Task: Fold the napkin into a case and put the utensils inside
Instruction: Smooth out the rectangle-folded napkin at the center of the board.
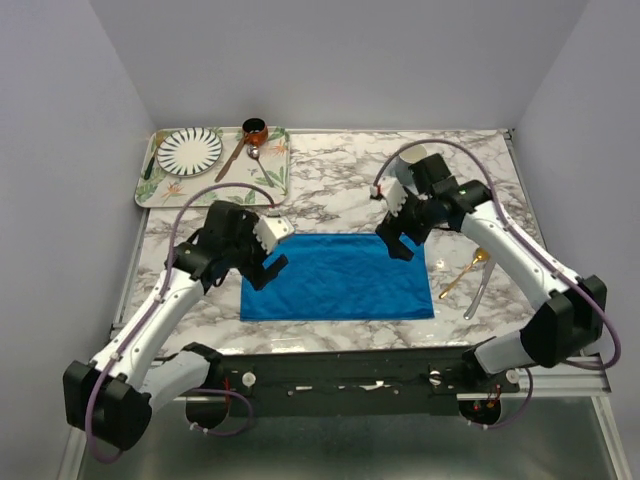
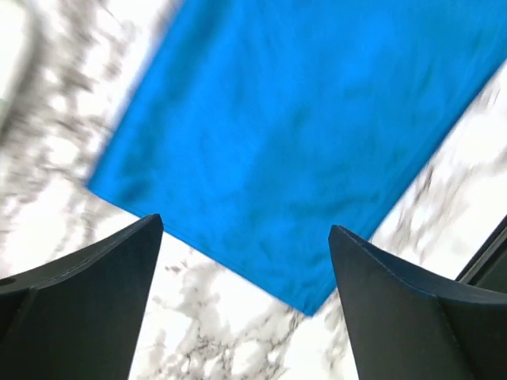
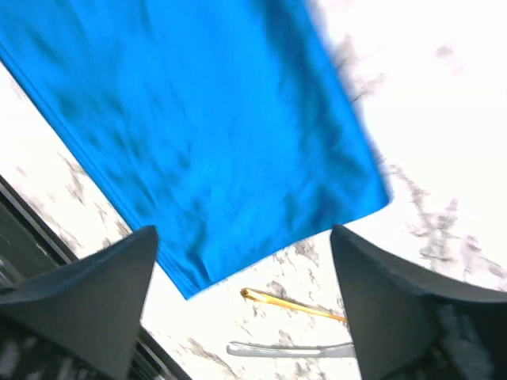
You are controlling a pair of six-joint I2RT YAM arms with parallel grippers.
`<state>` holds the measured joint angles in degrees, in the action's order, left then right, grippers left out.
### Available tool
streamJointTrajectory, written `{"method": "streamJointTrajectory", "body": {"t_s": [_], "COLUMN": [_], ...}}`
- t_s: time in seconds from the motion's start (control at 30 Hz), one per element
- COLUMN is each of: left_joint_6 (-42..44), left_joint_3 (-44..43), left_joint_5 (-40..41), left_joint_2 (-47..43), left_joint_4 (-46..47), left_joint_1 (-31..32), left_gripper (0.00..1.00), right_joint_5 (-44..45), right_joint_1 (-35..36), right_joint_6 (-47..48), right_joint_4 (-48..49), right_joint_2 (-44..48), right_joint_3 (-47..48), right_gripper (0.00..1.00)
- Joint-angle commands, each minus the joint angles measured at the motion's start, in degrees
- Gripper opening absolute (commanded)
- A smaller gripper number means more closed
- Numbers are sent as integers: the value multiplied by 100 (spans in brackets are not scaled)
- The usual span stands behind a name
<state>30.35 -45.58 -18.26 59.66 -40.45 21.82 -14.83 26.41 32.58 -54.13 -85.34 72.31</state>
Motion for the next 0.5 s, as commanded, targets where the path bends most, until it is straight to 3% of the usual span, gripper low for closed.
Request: {"method": "streamJointTrajectory", "body": {"t_s": [0.0, 0.07, 0.17, 0.27, 0.37, 0.47], "left_joint_6": [-1521, -1786, -1523, -2469, -2788, -3017], "left_joint_3": [-916, -1232, -1636, -1900, -2252, -1905], "left_joint_5": [-389, -458, -1090, -742, -1082, -1792], "left_joint_2": [-236, -131, 229, 765, 1398, 1645], "left_joint_4": [1115, 1363, 1425, 1916, 1847, 2293], "left_joint_1": [-29, -29, -20, -29, -64, -239], "left_gripper": [99, 99, 99, 99, 99, 99], "right_joint_5": [-600, -565, -556, -845, -1014, -1284], "right_joint_1": [-92, -110, -119, -136, -180, -180], "right_joint_6": [-945, -1400, -1955, -2482, -3201, -3399], "right_joint_4": [147, 506, 920, 1271, 2173, 2661], "right_joint_2": [535, 597, 388, 141, 149, 36], "right_joint_3": [984, 1170, 1425, 1636, 1445, 1382], "right_gripper": [100, 100, 100, 100, 100, 100]}}
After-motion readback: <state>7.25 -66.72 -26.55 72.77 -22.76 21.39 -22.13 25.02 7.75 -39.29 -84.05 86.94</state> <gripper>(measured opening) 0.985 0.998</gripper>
